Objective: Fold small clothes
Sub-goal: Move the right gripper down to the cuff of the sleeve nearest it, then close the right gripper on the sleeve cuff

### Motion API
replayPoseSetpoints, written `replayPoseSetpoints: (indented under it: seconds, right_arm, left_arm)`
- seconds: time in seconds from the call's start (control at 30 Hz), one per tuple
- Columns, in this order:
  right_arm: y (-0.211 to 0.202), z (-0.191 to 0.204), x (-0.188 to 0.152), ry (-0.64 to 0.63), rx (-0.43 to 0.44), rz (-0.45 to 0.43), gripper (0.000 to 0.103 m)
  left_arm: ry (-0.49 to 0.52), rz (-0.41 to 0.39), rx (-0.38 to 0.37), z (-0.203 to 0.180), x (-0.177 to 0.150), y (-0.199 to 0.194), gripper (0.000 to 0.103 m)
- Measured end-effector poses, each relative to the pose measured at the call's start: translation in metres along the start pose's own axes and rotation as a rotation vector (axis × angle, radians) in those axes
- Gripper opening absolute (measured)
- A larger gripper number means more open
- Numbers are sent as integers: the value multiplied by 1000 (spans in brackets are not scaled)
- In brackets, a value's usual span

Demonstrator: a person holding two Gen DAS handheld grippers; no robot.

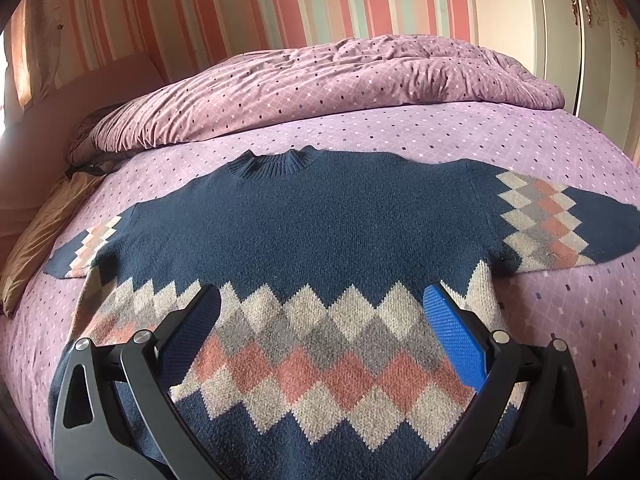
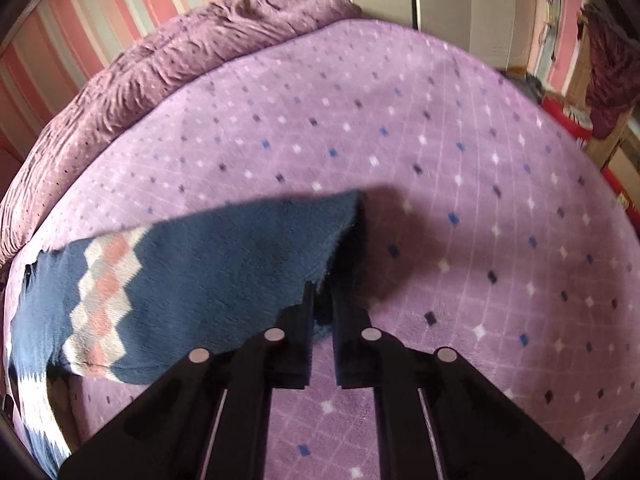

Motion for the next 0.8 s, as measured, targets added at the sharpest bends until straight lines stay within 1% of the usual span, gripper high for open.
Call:
replayPoseSetpoints:
  seconds: [0.07, 0.17, 0.3, 0.4, 0.57, 0.7, 0.73, 0.8]
  right_arm:
    - [-16, 12, 8, -32, 8, -26, 7]
    - [-47, 40, 23, -87, 31, -70, 7]
    - [-93, 91, 41, -156, 81, -131, 7]
    - [-129, 143, 48, -214, 134, -165, 7]
    - [-182, 250, 44, -302, 238, -199, 7]
    - [-203, 327, 25, -347, 304, -200, 7]
    - [-207, 353, 17, -363, 321, -196, 7]
    - [-211, 391, 2, -393, 343, -186, 7]
  left_arm:
    - [-4, -4, -2, 2, 1, -3, 100]
    - [-16, -4, -1, 12, 1, -8, 100]
    - [-29, -8, 1, 30, 2, -16, 100]
    - [-43, -17, 9, 50, 5, -24, 100]
    - [-72, -23, 29, 93, 8, -33, 100]
    - [-84, -22, 48, 132, 8, -36, 100]
    - [-90, -25, 55, 143, 8, -37, 100]
    - [-101, -27, 65, 166, 9, -38, 100]
Point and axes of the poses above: each gripper's, at about its wrist camera, not at the fingertips, and y roughly the way its jaws point, z to its left, x to its top, the point moved 10 cm from there along y, roughly the way its jaws point, and after that the axes turned 11 degrees about -x, right-handed, at the moved point
